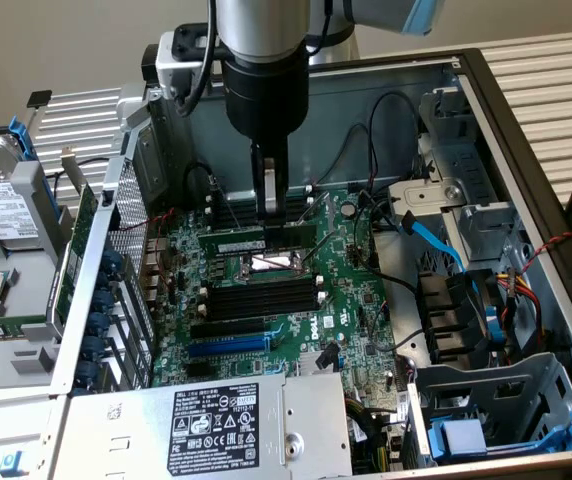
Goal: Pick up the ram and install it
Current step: 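Insert the ram into the slot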
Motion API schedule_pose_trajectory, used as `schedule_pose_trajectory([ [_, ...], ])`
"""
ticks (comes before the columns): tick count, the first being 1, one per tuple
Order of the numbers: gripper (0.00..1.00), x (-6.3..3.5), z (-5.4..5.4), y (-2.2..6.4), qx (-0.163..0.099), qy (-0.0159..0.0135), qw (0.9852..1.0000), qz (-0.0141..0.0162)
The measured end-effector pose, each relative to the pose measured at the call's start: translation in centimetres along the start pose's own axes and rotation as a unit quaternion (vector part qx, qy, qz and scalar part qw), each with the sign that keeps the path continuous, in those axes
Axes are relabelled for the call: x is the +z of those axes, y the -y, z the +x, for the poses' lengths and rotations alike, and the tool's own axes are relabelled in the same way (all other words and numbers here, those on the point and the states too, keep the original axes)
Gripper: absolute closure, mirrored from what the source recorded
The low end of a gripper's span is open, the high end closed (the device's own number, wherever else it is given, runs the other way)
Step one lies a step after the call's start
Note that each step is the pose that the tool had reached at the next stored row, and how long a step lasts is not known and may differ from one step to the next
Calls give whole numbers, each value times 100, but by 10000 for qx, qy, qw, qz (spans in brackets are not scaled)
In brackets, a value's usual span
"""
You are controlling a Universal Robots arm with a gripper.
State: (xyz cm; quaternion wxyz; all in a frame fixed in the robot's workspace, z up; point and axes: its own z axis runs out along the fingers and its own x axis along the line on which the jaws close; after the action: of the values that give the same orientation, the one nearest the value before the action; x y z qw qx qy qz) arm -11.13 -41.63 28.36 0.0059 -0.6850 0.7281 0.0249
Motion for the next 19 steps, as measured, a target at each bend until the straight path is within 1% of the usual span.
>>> schedule_pose_trajectory([
  [5, 88, 48, 11, 3, -1, 4, 10000, 0],
  [14, 88, 72, 35, 5, -23, 12, 10000, -2],
  [19, 88, 78, 54, 6, -26, 12, 10000, -2],
])
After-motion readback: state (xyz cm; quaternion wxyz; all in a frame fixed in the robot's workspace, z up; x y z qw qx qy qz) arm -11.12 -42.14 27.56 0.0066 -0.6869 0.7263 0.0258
